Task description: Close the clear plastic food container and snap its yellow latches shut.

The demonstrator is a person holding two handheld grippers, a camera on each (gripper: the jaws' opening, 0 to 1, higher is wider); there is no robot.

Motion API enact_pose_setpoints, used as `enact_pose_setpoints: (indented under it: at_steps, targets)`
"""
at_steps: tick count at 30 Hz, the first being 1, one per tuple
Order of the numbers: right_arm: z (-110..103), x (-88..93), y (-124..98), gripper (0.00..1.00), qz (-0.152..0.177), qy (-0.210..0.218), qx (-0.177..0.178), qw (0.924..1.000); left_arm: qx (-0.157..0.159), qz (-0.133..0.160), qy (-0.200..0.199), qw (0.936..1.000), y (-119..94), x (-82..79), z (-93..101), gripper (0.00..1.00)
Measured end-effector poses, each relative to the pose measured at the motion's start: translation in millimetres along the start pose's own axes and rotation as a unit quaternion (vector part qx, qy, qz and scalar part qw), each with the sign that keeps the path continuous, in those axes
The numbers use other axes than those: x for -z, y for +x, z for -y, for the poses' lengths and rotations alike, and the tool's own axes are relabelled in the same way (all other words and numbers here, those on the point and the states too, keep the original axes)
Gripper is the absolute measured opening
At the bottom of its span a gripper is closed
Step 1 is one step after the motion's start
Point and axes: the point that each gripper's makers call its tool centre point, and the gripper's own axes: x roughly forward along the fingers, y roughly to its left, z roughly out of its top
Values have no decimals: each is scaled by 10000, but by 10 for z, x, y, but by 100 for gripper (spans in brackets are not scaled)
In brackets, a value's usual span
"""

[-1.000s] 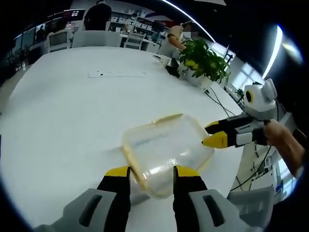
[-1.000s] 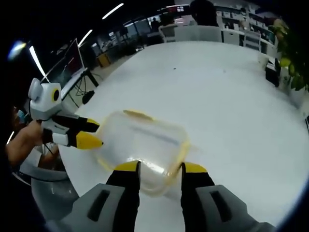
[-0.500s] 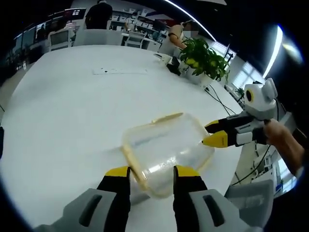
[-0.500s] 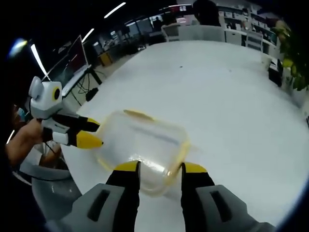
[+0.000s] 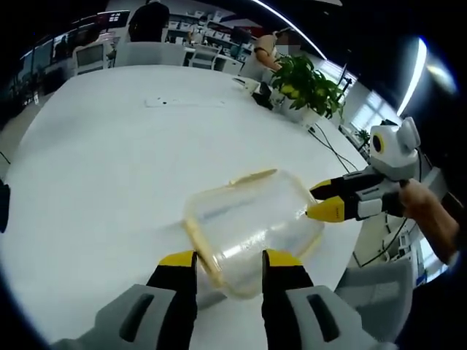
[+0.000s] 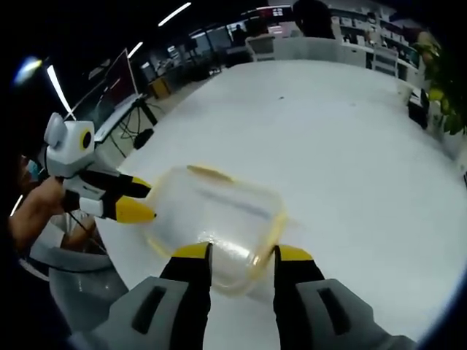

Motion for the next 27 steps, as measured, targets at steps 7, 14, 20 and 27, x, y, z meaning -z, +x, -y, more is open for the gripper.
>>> enact_pose_setpoints:
  at_steps: [7,14,20,27]
  targets:
    - [-133,61,2,30,-30,-26,-13,10000,-1,-35,-9,10000,-95,100,-32,28]
    - [-224,103,2,30,-55,-49,-33,10000,-9,-84,-17,10000,-161,172,-49,28]
    - [-296,156,-9,30,-105,-75,-47,9999,-18,-134,-21,9999,-218,241,-48,28]
    - [-359,213,-31,30,-156,-72,-85,9998,-36,-182,-49,9998,-277,318,-33,28]
